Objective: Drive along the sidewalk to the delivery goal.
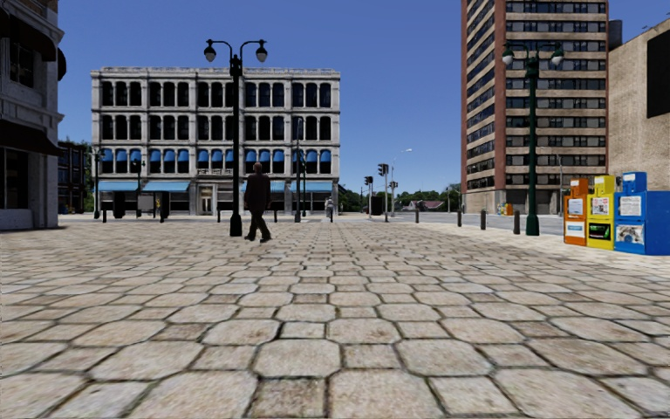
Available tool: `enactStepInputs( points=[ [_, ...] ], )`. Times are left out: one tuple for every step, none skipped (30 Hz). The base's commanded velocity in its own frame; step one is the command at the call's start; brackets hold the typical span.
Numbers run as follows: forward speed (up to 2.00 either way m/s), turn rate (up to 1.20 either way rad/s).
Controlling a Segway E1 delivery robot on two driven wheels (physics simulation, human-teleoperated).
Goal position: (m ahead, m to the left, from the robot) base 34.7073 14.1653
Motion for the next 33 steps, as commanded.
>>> enactStepInputs(
  points=[
    [2.0, -0.12],
    [2.0, -0.12],
    [2.0, -0.12],
    [2.0, -0.12],
    [2.0, -0.12],
    [2.0, -0.12],
    [2.0, -0.12],
    [2.0, -0.12],
    [2.0, -0.12],
    [2.0, -0.12],
    [2.0, -0.12],
    [2.0, -0.12],
    [2.0, -0.12],
    [2.0, -0.12],
    [2.0, -0.12],
    [2.0, -0.12],
    [2.0, -0.12],
    [2.0, -0.12],
    [2.0, -0.12],
    [2.0, -0.12],
    [2.0, -0.17],
    [2.0, -0.2],
    [2.0, -0.2],
    [2.0, -0.22],
    [2.0, -0.22],
    [2.0, -0.22],
    [2.0, -0.22],
    [2.0, -0.22],
    [2.0, -0.22],
    [2.0, -0.22],
    [2.0, -0.22],
    [2.0, -0.22],
    [2.0, -0.22]
  ],
)
